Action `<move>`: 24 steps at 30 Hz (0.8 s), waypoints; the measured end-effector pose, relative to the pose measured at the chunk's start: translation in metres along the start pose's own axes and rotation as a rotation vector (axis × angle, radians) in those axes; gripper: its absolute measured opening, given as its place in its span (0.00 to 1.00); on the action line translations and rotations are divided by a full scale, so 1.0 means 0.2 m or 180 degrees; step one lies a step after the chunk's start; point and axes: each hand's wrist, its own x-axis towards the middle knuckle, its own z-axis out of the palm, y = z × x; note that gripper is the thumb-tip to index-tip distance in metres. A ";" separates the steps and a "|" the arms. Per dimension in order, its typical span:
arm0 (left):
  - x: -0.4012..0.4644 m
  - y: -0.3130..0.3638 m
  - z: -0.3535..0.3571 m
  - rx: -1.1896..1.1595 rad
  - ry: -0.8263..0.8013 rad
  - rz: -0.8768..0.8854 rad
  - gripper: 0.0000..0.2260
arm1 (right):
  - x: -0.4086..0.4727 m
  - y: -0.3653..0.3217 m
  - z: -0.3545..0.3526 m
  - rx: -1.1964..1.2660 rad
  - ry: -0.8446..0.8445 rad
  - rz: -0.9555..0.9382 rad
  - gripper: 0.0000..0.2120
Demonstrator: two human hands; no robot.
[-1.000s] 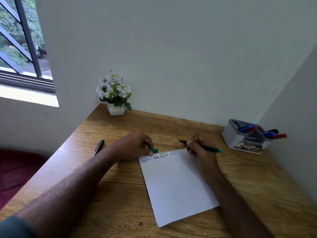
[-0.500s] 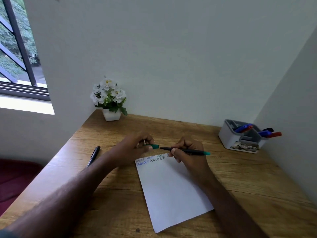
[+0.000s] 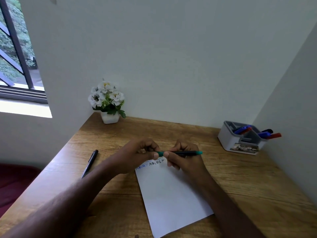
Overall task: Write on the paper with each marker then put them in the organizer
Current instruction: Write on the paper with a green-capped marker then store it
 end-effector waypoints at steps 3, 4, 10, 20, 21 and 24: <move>0.00 0.00 0.00 -0.0292 0.0113 0.0036 0.03 | 0.01 0.00 0.01 0.0225 0.0034 0.0075 0.09; 0.00 0.01 0.00 -0.0327 0.0158 0.0063 0.03 | 0.01 0.00 0.01 0.0281 0.0032 0.0109 0.09; 0.00 0.05 0.01 -0.0207 0.0213 0.0108 0.06 | 0.01 -0.03 0.03 0.0226 -0.0034 0.0117 0.08; 0.23 0.14 0.11 0.0618 0.0215 -0.0246 0.06 | 0.08 -0.12 -0.16 -0.0300 0.1059 0.0065 0.08; 0.28 0.15 0.12 0.0835 0.0144 -0.0255 0.08 | 0.09 -0.13 -0.23 -0.0519 0.1144 0.0031 0.08; 0.47 0.21 0.17 0.1079 -0.0046 -0.0089 0.07 | 0.12 -0.18 -0.45 -0.2107 0.1085 -0.0140 0.11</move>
